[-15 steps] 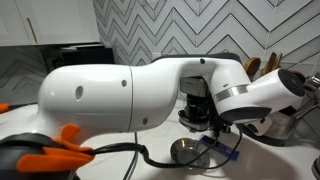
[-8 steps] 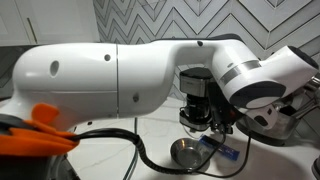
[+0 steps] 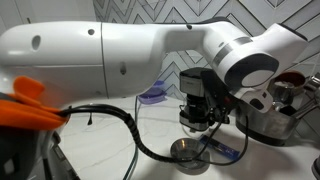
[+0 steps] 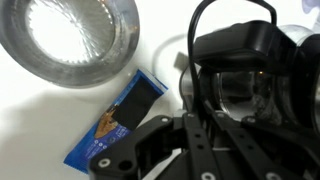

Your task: Move the coffee maker cord to the left

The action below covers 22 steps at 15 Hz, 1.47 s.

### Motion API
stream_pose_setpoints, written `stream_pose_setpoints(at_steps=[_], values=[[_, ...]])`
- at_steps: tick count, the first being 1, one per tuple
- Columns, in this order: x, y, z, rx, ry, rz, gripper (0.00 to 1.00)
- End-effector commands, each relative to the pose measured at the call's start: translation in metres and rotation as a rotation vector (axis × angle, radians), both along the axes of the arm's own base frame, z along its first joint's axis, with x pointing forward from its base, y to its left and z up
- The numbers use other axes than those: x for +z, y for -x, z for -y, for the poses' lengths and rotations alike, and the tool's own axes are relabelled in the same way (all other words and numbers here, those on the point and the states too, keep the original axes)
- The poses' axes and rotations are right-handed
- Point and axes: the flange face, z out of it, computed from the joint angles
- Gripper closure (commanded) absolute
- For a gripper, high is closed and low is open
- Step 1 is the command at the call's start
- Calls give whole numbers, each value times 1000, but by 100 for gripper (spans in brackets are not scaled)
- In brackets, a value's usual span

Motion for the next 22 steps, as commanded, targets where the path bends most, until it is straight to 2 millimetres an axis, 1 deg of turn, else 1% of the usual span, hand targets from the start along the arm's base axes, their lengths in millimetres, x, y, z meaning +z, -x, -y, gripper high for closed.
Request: stream_pose_setpoints(at_steps=[1,2,6,9,12,15,17,18,20,22], values=[[14,17,-14,-26,38,-173,98],[16,20,-19,-27,39,-210,98],[21,28,-48,-38,-55,-355,98],[24,29,-61,-79,-76,-421,98],[29,21,-75,-103,-126,-401,98],[39,13,-96,-116,-175,-383,98],[47,9,-106,-118,-188,-359,98],[39,5,-97,-100,-150,-364,92],[45,3,-105,-99,-156,-359,92],[47,4,-107,-100,-158,-359,92]])
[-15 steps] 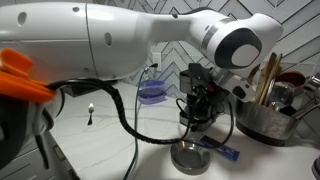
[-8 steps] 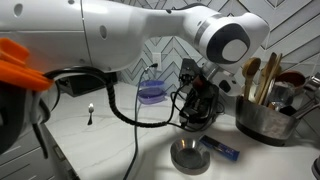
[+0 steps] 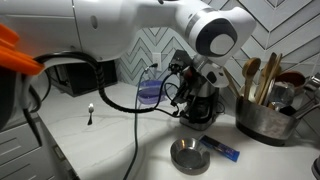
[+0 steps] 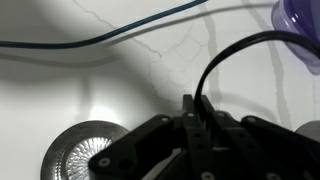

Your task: Move the coffee maker cord to the left

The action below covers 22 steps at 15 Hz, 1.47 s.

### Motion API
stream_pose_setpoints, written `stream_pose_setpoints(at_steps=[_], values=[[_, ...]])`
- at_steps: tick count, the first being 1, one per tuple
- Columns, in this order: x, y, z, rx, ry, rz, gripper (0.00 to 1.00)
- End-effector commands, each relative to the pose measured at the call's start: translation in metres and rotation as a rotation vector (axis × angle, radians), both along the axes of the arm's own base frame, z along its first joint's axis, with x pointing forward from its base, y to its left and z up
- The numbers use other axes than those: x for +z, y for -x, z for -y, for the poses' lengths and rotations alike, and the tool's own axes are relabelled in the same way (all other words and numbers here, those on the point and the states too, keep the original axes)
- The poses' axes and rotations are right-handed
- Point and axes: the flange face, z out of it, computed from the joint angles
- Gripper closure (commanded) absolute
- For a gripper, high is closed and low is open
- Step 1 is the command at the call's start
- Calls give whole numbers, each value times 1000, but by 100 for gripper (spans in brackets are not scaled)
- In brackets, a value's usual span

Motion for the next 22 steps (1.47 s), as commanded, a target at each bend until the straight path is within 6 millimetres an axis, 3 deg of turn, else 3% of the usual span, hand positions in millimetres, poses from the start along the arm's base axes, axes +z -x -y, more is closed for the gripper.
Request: stream_pose_setpoints(at_steps=[1,4,5,11,16,22], values=[[0,0,0,-1,-1,-1,92],[-1,0,0,-2,-3,-2,92],[0,0,-8,16,-4,-18,98],[10,-19,-69,-82,109,-103,98],[26,-45,-110,-222,316,7,98],[-6,-61,-169,-289,471,54,98]])
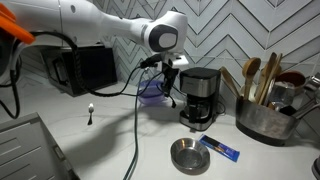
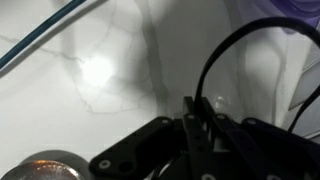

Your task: Move the coffee maker cord to the left

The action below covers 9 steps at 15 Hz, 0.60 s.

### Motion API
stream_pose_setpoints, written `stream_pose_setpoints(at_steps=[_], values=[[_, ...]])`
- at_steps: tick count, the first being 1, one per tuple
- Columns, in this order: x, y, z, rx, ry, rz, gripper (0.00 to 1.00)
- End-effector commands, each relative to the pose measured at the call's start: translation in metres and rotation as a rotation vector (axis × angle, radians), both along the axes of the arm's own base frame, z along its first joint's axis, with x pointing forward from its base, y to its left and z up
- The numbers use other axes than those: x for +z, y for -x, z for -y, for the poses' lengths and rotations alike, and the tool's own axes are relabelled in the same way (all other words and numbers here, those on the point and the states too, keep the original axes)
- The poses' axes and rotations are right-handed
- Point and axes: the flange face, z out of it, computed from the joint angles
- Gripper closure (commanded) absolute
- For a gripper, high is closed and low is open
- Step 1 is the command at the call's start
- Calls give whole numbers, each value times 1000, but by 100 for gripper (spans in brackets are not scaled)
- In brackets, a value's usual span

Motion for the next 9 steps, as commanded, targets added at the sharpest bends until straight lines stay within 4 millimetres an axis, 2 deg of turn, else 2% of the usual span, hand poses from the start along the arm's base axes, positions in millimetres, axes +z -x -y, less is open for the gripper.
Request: stream_pose_setpoints(at_steps=[1,5,9], values=[[-19,7,-28,-38,112,3,98],[-48,0,-54,46,211,8,98],[-67,-6,-61,140,316,51,98]])
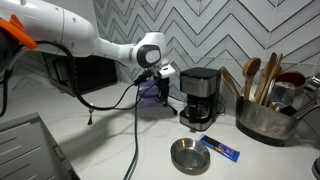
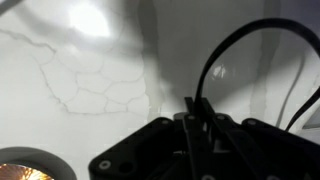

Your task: Move the coffee maker cord to the left

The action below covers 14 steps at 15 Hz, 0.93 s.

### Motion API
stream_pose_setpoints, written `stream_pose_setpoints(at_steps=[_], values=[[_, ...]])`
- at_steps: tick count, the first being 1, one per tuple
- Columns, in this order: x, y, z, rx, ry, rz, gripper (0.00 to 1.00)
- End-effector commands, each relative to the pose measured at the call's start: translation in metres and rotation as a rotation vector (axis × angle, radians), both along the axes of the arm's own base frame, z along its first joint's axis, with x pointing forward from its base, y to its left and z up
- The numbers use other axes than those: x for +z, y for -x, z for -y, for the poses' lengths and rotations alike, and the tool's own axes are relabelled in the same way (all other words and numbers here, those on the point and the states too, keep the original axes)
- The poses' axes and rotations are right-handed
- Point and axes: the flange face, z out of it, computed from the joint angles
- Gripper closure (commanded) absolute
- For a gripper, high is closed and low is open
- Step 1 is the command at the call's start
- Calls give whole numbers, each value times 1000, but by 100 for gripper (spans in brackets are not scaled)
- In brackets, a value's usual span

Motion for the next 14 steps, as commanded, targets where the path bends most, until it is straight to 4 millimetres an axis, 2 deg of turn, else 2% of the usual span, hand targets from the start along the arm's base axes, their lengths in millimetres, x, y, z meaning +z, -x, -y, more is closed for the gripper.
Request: stream_pose_setpoints(at_steps=[1,5,14], values=[[-12,6,-3,85,46,32,98],[-24,3,-2,202,4,59,98],[-38,-8,23,428,-21,85,98]])
